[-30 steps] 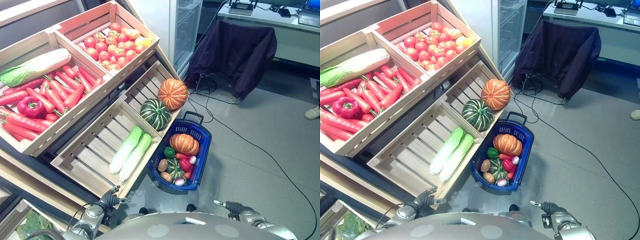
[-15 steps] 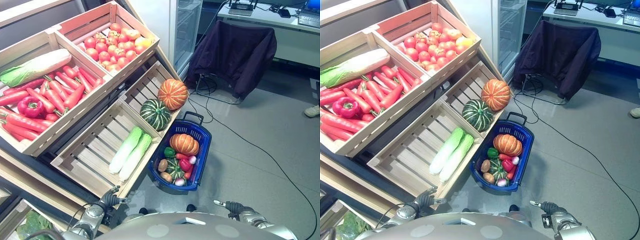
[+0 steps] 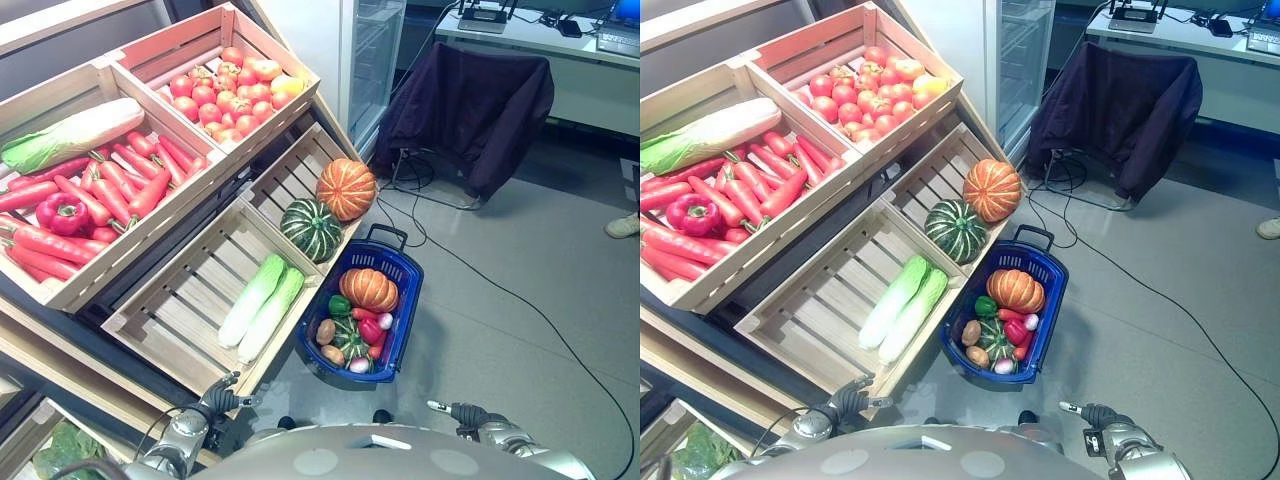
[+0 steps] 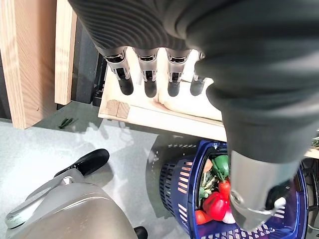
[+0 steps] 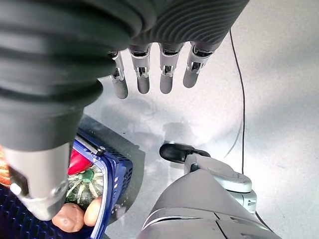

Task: Pick up fruits and vegetables into the basket

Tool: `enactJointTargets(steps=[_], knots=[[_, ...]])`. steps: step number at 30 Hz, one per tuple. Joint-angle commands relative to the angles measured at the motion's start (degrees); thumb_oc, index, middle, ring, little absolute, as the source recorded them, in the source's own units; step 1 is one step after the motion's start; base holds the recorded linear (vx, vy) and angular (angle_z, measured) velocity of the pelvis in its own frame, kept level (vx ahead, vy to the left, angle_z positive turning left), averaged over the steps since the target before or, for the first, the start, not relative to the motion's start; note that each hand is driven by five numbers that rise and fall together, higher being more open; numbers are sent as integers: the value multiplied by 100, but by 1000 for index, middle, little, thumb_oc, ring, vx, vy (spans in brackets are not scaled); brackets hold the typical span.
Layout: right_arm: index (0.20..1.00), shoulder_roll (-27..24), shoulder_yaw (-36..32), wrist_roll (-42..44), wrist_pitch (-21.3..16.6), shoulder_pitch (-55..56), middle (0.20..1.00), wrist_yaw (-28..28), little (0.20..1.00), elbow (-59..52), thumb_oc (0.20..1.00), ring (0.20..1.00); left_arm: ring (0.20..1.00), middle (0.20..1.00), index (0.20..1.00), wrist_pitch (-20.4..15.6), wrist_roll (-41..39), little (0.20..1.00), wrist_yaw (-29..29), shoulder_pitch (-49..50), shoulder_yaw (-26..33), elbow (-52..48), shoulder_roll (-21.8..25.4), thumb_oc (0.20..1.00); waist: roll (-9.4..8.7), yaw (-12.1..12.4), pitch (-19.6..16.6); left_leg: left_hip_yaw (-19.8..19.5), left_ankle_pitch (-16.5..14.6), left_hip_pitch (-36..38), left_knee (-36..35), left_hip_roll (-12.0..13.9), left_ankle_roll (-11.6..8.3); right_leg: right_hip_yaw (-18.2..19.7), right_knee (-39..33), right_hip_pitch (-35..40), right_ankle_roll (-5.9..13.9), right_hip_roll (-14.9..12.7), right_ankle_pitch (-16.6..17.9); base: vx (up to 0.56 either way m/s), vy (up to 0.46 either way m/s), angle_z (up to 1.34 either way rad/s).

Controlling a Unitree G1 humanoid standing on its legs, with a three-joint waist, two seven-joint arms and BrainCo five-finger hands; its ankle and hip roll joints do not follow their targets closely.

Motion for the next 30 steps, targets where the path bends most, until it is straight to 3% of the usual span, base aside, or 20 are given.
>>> enactJointTargets(steps=[1, 13, 24, 29, 30], knots=[[1000, 5, 89, -108, -28, -434, 1000, 21, 1000, 400, 1000, 1000, 1000, 1000, 1000, -84, -47, 1000, 116, -387, 84, 282, 71, 1000, -183, 73, 422, -85, -475, -97, 43, -55, 31, -112, 62, 30, 426, -254, -158, 0, 0, 0], [1000, -49, 358, 425, -57, -982, 1000, -285, 1000, 100, 1000, 1000, 1000, 1000, 1000, -341, -816, 1000, 420, -951, -67, 53, 27, 1000, 12, 34, 1370, -275, -129, -1129, 43, -171, 83, -43, 62, -985, 318, -222, 78, -132, 5, 8], [1000, -358, 557, 976, -35, -1748, 1000, -359, 1000, -140, 1000, 1000, 1000, 1000, 1000, -1042, -1884, 1000, 991, -1866, 16, -806, 419, 1000, 81, 57, 2146, -405, 94, -1761, 43, -263, 73, 59, 395, -1704, 175, -129, 74, -66, 11, 1], [1000, -479, 550, 1190, -140, -1850, 1000, -422, 1000, -196, 1000, 1000, 1000, 1000, 1000, -1437, -1758, 1000, 2130, -2252, 112, -1592, 738, 1000, 98, 118, 2386, -495, 59, -2083, 429, -357, 110, 119, 810, -2020, 89, -106, -67, -66, -1, -1], [1000, -503, 509, 1299, -210, -1863, 1000, -472, 1000, -221, 1000, 1000, 1000, 1000, 1000, -1551, -1527, 1000, 2577, -2365, 197, -1885, 831, 1000, 87, 136, 2484, -517, -38, -2286, 775, -408, 121, 131, 1025, -2166, 65, -116, -121, -93, -23, 2]])
